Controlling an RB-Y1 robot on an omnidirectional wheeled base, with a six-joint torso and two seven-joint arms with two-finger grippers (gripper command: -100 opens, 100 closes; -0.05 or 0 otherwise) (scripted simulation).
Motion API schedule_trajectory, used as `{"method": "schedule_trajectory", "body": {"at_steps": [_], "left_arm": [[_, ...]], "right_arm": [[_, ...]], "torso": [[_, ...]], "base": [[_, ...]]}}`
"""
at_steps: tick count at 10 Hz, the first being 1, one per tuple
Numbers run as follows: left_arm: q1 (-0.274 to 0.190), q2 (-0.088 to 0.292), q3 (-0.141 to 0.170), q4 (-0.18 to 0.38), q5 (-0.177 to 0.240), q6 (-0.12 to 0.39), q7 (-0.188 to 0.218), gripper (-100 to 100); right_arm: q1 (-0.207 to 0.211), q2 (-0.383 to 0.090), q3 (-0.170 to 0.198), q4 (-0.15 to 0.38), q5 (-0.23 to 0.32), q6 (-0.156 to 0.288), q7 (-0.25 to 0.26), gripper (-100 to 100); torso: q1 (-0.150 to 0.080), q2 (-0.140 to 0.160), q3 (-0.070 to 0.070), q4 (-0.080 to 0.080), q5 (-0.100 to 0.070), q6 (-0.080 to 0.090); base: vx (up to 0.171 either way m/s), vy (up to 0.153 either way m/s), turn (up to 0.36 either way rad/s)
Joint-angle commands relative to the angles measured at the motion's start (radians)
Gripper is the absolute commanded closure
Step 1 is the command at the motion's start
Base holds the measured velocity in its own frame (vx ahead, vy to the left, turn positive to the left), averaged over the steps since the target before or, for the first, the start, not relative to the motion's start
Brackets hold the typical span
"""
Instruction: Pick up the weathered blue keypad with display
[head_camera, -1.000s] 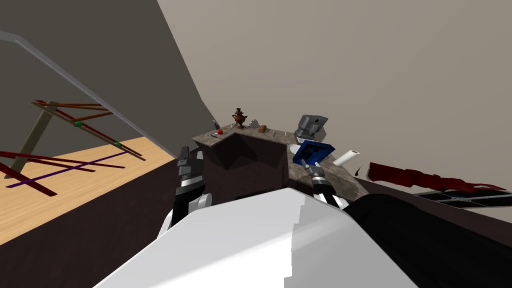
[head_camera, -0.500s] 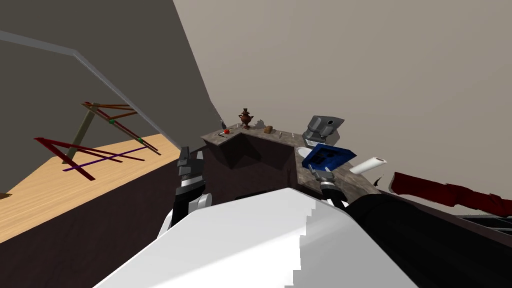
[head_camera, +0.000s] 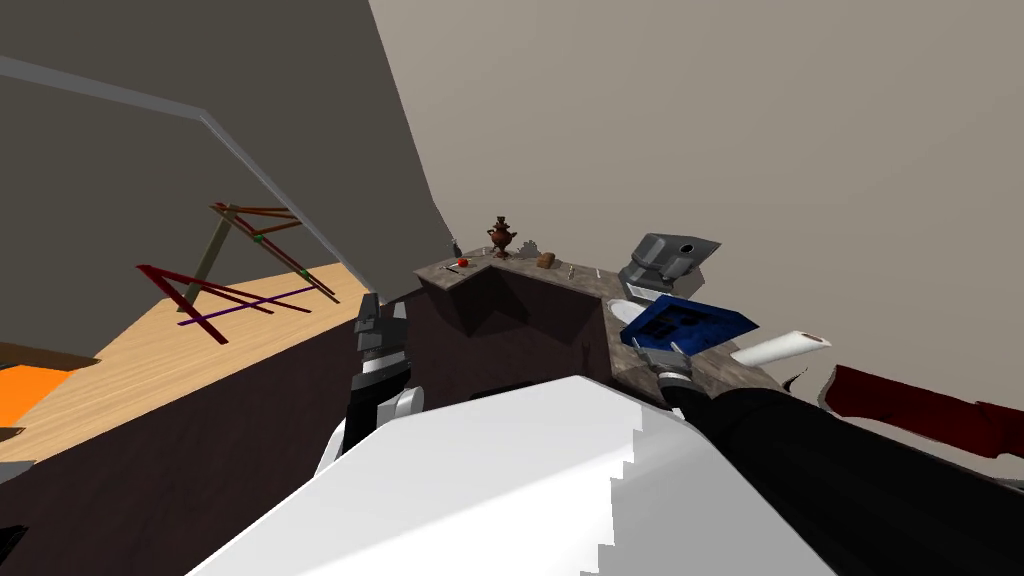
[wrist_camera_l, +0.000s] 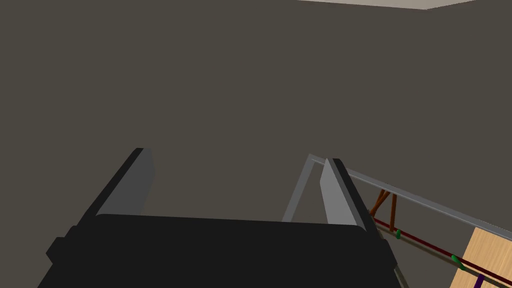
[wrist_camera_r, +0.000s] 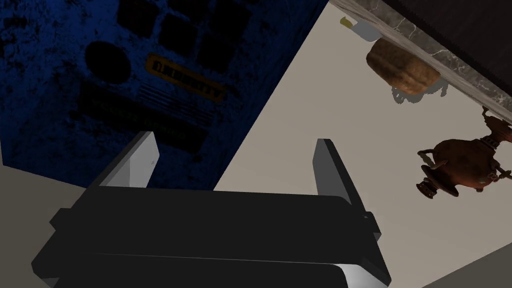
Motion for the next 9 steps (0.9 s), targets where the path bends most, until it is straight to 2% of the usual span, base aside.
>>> {"method": "schedule_trajectory", "body": {"at_steps": [1, 9], "left_arm": [[0.0, 0.0, 0.0, 0.0, 0.0, 0.0, 0.0, 0], [0.0, 0.0, 0.0, 0.0, 0.0, 0.0, 0.0, 0]], "right_arm": [[0.012, -0.006, -0.033, 0.027, 0.014, 0.004, 0.05, -100], [0.033, -0.061, -0.131, 0.103, 0.056, 0.026, 0.206, -100]], "torso": [[0.0, 0.0, 0.0, 0.0, 0.0, 0.0], [-0.001, -0.001, 0.0, 0.0, 0.0, 0.0]], "base": [[0.07, 0.057, 0.162], [0.055, 0.042, 0.103]]}}
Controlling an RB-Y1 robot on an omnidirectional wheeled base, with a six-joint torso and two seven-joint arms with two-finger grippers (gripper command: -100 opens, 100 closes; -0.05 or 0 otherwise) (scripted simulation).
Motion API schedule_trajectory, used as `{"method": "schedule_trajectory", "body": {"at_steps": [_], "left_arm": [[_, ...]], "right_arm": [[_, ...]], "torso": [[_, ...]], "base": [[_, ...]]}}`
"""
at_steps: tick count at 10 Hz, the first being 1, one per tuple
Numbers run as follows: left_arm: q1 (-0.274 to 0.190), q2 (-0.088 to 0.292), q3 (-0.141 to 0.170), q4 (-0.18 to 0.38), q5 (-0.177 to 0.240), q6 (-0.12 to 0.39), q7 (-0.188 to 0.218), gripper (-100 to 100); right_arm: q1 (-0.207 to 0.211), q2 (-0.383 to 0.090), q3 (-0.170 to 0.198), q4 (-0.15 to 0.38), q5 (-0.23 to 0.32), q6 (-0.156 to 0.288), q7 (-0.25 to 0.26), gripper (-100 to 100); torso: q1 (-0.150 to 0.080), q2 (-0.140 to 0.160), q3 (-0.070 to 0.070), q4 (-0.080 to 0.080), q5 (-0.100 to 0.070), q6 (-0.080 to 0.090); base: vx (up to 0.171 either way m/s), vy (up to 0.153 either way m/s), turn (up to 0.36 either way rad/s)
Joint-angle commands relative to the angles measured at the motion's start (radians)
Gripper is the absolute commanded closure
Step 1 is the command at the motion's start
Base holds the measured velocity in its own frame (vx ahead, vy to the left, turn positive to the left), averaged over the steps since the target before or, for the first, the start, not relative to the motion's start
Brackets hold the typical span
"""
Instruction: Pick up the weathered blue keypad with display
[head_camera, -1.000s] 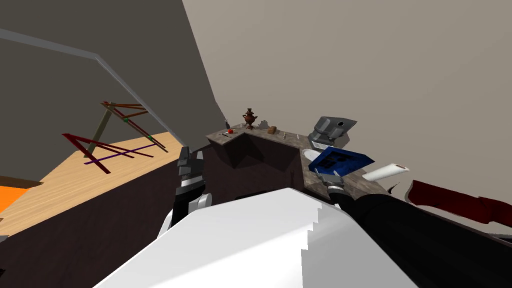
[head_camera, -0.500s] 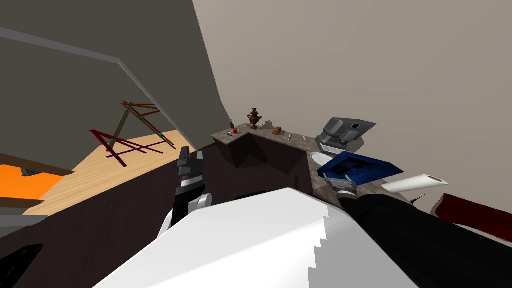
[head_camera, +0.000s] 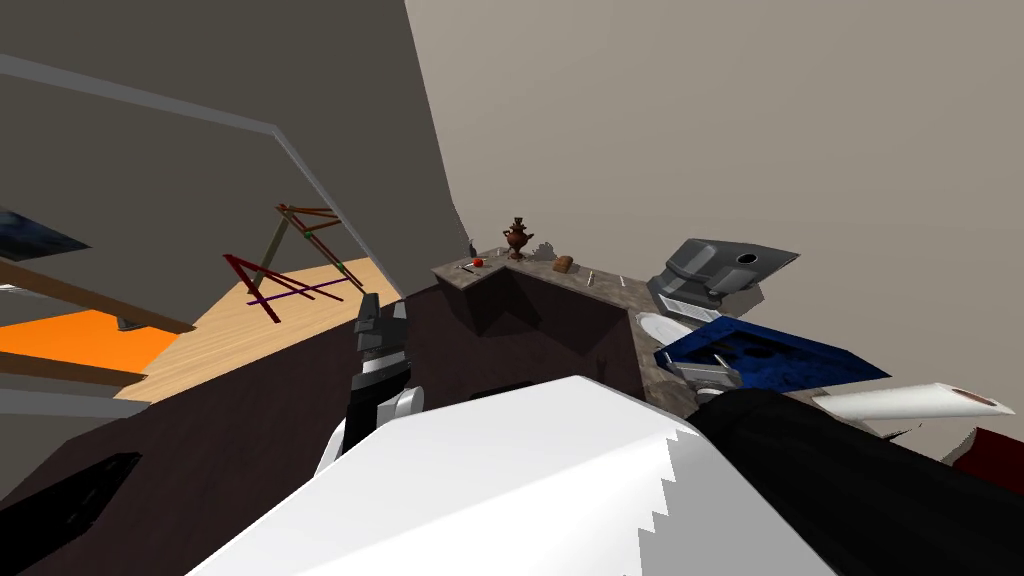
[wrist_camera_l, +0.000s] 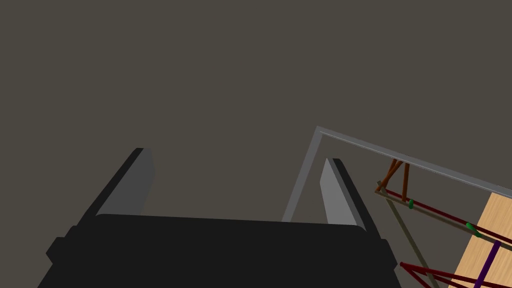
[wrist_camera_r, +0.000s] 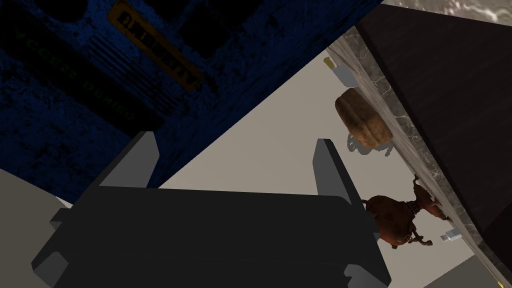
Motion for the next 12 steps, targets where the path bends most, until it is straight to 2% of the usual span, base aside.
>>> {"method": "schedule_trajectory", "body": {"at_steps": [1, 2, 3, 4, 5, 6, 7, 9, 10, 11, 12], "left_arm": [[0.0, 0.0, 0.0, 0.0, 0.0, 0.0, 0.0, 0], [0.0, 0.0, 0.0, 0.0, 0.0, 0.0, 0.0, 0], [0.0, 0.0, 0.0, 0.0, 0.0, 0.0, 0.0, 0], [0.0, 0.0, 0.0, 0.0, 0.0, 0.0, 0.0, 0], [0.0, 0.0, 0.0, 0.0, 0.0, 0.0, 0.0, 0], [0.0, 0.0, 0.0, 0.0, 0.0, 0.0, 0.0, 0], [0.0, 0.0, 0.0, 0.0, 0.0, 0.0, 0.0, 0], [0.0, 0.0, 0.0, 0.0, 0.0, 0.0, 0.0, 0], [0.0, 0.0, 0.0, 0.0, 0.0, 0.0, 0.0, 0], [0.0, 0.0, 0.0, 0.0, 0.0, 0.0, 0.0, 0], [0.0, 0.0, 0.0, 0.0, 0.0, 0.0, 0.0, 0]], "right_arm": [[0.0, 0.0, 0.0, 0.0, 0.0, 0.0, 0.0, -100], [0.0, 0.0, -0.001, 0.0, 0.001, 0.001, 0.004, 0], [0.01, -0.012, -0.01, 0.036, -0.003, -0.042, -0.006, -100], [0.021, -0.024, -0.02, 0.068, -0.007, -0.068, -0.015, -100], [0.021, -0.024, -0.02, 0.073, -0.007, -0.085, -0.015, -100], [0.031, -0.036, -0.03, 0.11, -0.011, -0.124, -0.023, -100], [0.031, -0.036, -0.03, 0.11, -0.011, -0.128, -0.023, -100], [0.052, -0.06, -0.049, 0.181, -0.019, -0.195, -0.041, -100], [0.052, -0.06, -0.049, 0.183, -0.019, -0.214, -0.041, -100], [0.062, -0.072, -0.058, 0.22, -0.023, -0.243, -0.05, -100], [0.062, -0.072, -0.058, 0.22, -0.023, -0.257, -0.05, -100]], "torso": [[0.0, 0.0, 0.0, 0.0, 0.0, 0.0], [-0.001, 0.002, 0.001, 0.0, 0.0, 0.0], [-0.001, 0.003, 0.002, 0.001, 0.0, 0.0], [-0.002, 0.001, 0.001, 0.0, 0.0, 0.001], [-0.001, -0.002, -0.001, 0.0, -0.001, 0.001], [0.0, -0.002, -0.001, -0.001, 0.0, 0.0], [0.0, -0.003, -0.002, -0.001, 0.0, 0.0], [0.0, -0.003, -0.002, -0.001, 0.0, 0.0], [-0.001, -0.004, -0.003, -0.001, 0.0, 0.0], [-0.001, -0.003, -0.002, -0.001, 0.0, 0.0], [0.001, -0.002, -0.001, -0.001, 0.0, 0.0]], "base": [[0.03, 0.002, 0.01], [0.005, 0.001, -0.001], [0.06, -0.014, -0.052], [0.121, -0.002, -0.085], [0.111, 0.013, -0.028], [0.121, 0.01, -0.042], [0.102, 0.008, -0.027], [0.128, 0.005, -0.065], [0.107, 0.01, -0.025], [0.092, 0.028, -0.039], [0.071, 0.014, -0.036]]}}
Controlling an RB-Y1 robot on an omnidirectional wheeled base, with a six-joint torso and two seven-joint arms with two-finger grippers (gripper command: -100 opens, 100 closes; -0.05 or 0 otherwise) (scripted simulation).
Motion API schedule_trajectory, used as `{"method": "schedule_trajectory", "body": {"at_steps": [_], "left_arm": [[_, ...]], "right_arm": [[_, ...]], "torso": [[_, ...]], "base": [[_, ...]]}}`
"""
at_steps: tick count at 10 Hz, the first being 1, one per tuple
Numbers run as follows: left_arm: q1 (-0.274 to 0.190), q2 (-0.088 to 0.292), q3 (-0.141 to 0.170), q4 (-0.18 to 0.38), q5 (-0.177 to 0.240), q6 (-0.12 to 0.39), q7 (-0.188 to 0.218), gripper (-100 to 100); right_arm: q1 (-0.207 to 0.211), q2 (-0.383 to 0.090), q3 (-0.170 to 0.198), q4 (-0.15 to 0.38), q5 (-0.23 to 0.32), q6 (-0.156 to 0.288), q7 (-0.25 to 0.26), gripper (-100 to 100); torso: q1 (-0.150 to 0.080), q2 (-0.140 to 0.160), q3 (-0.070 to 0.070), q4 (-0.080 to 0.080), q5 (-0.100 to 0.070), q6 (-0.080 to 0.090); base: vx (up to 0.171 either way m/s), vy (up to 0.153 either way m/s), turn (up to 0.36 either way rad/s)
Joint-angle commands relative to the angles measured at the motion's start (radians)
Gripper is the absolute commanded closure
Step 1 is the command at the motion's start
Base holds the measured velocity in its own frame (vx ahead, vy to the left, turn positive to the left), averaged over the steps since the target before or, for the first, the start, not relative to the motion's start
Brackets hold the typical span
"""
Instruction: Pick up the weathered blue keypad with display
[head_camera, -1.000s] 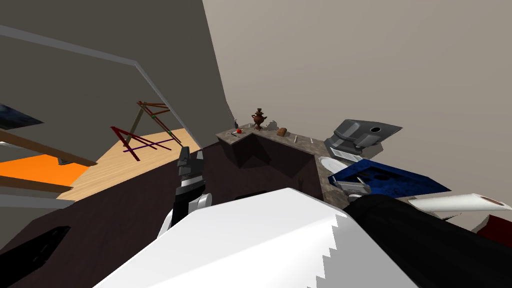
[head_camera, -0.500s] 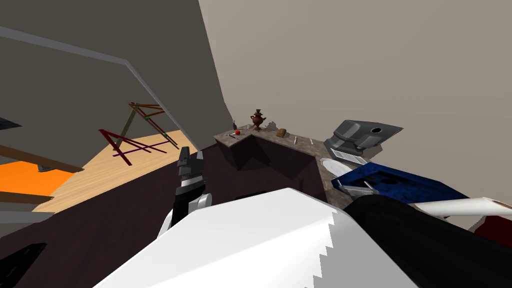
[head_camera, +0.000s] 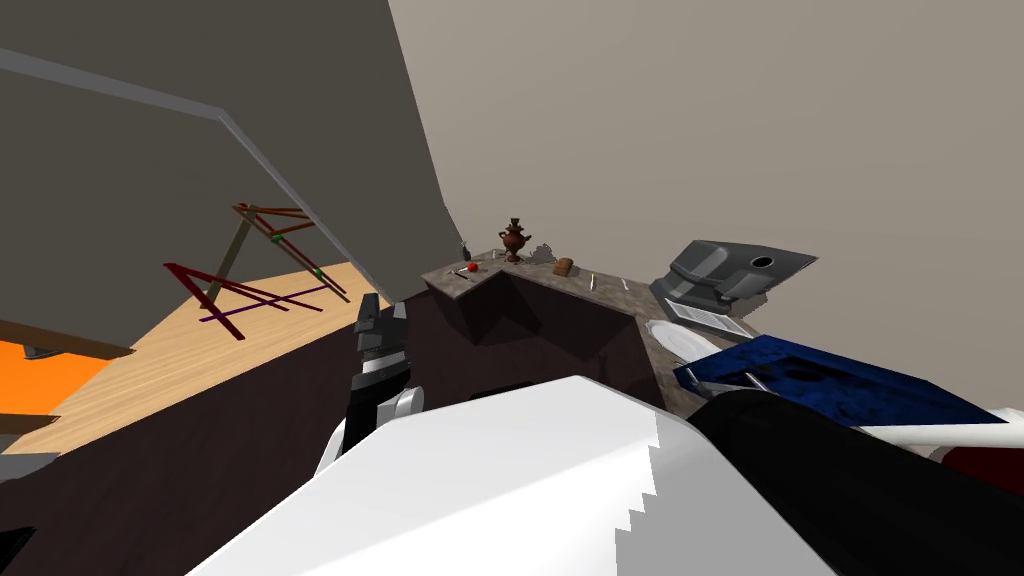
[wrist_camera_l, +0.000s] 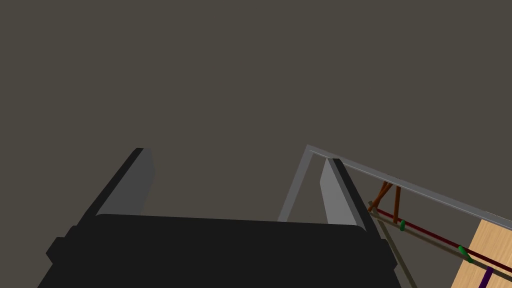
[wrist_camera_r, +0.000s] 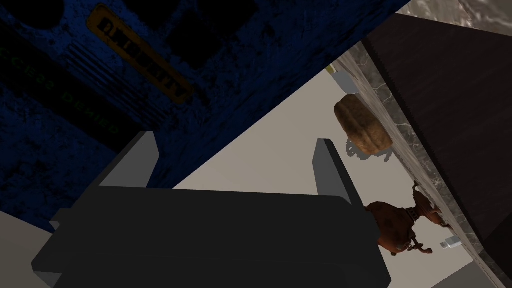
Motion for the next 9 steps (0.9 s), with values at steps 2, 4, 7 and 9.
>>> {"method": "schedule_trajectory", "body": {"at_steps": [2, 4, 7, 9], "left_arm": [[0.0, 0.0, 0.0, 0.0, 0.0, 0.0, 0.0, 0], [0.0, 0.0, 0.0, 0.0, 0.0, 0.0, 0.0, 0], [0.0, 0.0, 0.0, 0.0, 0.0, 0.0, 0.0, 0], [0.0, 0.0, 0.0, 0.0, 0.0, 0.0, 0.0, 0]], "right_arm": [[0.011, -0.017, -0.012, 0.049, -0.005, -0.06, -0.011, -100], [0.021, -0.029, -0.022, 0.085, -0.009, -0.103, -0.02, -100], [0.042, -0.053, -0.041, 0.158, -0.017, -0.183, -0.038, -100], [0.042, -0.05, -0.04, 0.151, -0.016, -0.179, -0.036, -100]], "torso": [[-0.001, -0.001, 0.0, 0.0, 0.0, 0.0], [-0.001, -0.001, 0.0, 0.0, 0.0, 0.0], [-0.001, 0.0, 0.0, 0.0, 0.0, 0.0], [-0.001, 0.0, 0.0, 0.0, 0.0, 0.0]], "base": [[0.084, 0.0, -0.035], [0.093, 0.007, -0.039], [0.088, 0.008, -0.043], [0.059, 0.007, -0.014]]}}
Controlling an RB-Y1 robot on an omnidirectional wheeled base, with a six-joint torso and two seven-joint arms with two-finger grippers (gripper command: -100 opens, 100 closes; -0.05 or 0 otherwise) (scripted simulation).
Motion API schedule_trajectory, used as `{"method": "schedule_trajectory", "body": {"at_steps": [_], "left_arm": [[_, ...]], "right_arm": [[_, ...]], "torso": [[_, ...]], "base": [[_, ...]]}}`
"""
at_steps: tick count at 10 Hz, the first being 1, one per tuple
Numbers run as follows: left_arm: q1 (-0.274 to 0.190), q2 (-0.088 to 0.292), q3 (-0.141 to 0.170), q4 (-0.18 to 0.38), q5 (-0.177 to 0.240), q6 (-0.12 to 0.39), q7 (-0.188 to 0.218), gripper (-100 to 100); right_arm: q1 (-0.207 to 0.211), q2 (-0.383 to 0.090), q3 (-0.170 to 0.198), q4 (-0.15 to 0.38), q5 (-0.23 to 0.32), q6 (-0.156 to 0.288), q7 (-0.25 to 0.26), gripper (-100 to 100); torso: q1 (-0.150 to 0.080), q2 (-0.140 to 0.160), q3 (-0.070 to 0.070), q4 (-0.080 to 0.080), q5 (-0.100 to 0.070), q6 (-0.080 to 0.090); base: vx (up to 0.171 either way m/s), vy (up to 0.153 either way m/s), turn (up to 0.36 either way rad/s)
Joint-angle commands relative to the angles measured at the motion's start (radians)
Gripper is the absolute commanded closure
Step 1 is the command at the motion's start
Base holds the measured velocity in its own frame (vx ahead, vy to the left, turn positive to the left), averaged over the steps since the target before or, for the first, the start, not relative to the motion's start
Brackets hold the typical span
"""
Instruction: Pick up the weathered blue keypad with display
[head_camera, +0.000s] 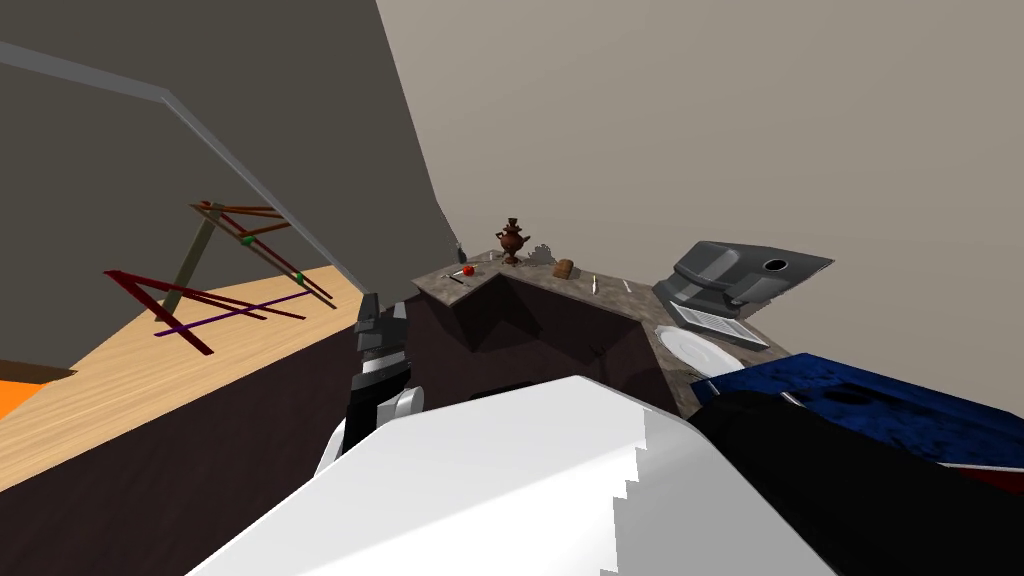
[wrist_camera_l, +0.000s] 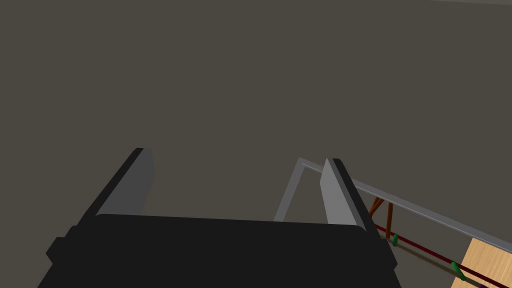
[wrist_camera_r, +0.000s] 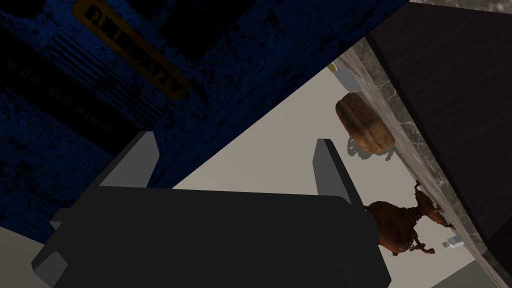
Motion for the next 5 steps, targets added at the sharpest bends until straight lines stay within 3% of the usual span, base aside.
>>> {"method": "schedule_trajectory", "body": {"at_steps": [1, 5], "left_arm": [[0.0, 0.0, 0.0, 0.0, 0.0, 0.0, 0.0, 0], [0.0, 0.0, 0.0, 0.0, 0.0, 0.0, 0.0, 0]], "right_arm": [[0.0, 0.0, 0.0, 0.0, 0.0, 0.0, 0.0, 100], [-0.001, -0.001, -0.005, -0.001, -0.005, 0.0, -0.007, 100]], "torso": [[0.0, 0.0, 0.0, 0.0, 0.0, 0.0], [-0.001, -0.001, -0.001, -0.002, -0.004, -0.002]], "base": [[0.006, -0.002, -0.006], [0.0, -0.004, -0.006]]}}
